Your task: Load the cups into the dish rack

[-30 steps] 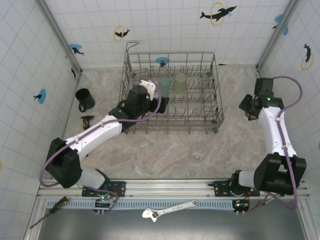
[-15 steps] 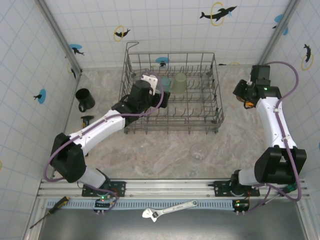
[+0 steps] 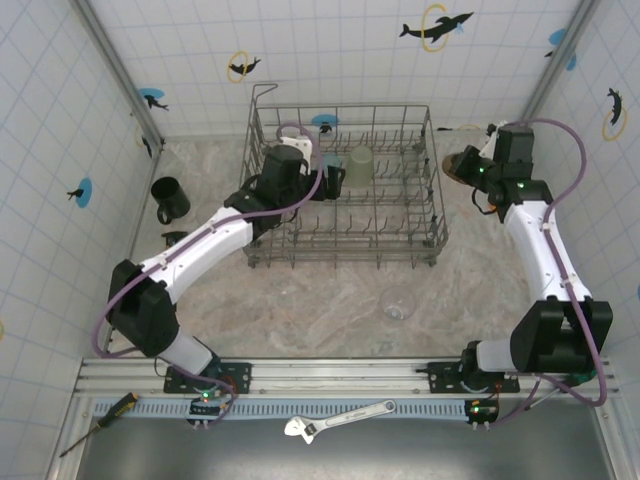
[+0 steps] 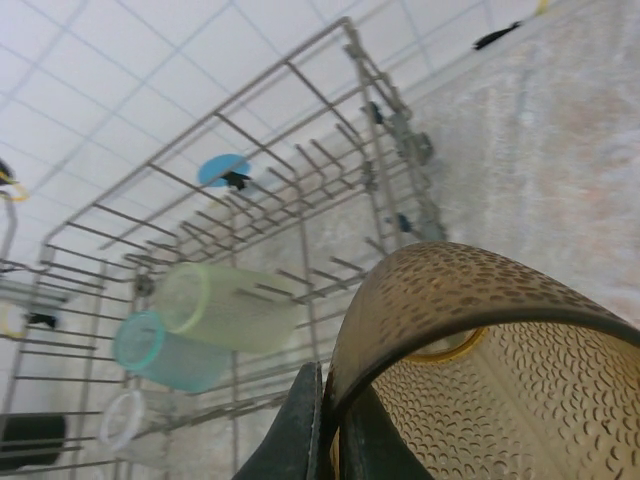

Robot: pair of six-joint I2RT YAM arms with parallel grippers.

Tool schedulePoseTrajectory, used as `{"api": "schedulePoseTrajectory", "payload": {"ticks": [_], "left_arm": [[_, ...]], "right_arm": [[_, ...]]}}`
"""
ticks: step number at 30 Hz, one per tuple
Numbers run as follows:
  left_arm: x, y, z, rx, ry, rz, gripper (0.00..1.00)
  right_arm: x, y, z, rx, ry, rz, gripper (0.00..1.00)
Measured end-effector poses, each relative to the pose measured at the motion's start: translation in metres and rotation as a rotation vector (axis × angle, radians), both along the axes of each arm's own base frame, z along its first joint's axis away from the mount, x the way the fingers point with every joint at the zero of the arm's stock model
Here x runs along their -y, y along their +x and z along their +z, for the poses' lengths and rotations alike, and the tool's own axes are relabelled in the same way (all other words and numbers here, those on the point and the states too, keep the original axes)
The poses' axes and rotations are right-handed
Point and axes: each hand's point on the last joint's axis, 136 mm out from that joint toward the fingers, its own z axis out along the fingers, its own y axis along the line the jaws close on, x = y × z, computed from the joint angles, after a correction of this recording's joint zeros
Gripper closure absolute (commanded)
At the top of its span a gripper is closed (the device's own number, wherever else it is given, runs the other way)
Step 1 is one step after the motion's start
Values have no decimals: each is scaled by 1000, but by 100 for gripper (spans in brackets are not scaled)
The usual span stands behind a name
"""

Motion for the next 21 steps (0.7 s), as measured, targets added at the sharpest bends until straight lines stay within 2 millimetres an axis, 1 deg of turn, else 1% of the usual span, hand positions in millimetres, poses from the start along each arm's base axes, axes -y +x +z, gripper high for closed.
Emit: {"api": "schedulePoseTrajectory", "payload": {"ticks": [6, 9, 16, 21], "left_arm": [[7, 13, 10, -30, -75, 3, 2], [15, 18, 15, -46, -110, -9, 2], [26, 25, 14, -115, -215, -23, 3], [29, 34, 12, -175, -320, -23, 2]], "right_arm": [[-28, 0, 7, 73, 130, 84, 100], [-39, 0, 8, 94, 184, 115, 100], [-65, 0, 22, 168, 293, 193, 100], [-79, 0, 21, 194, 389, 237, 100]]}}
